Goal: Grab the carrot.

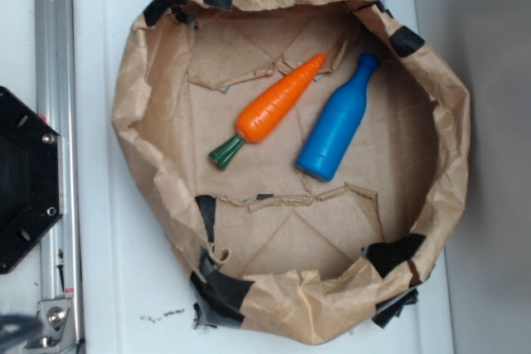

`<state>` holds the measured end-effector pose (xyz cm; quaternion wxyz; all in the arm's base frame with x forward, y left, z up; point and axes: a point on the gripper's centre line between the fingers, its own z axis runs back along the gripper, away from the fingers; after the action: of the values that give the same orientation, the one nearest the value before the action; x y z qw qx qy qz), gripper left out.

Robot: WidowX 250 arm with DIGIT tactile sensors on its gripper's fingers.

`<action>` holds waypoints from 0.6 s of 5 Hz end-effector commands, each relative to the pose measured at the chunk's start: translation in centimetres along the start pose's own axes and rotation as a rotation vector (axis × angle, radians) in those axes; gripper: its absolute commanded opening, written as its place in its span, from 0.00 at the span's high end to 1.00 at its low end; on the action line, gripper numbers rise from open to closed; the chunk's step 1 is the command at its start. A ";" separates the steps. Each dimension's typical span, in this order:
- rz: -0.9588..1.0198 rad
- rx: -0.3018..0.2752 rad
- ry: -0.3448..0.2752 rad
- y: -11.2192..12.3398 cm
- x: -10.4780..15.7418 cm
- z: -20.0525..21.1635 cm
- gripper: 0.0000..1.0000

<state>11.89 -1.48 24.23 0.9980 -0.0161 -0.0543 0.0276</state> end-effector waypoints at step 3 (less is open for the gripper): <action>0.492 0.104 -0.047 6.2 8.5 -9.3 0.00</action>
<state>21.02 3.69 14.93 0.9643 0.0240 -0.0561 0.2577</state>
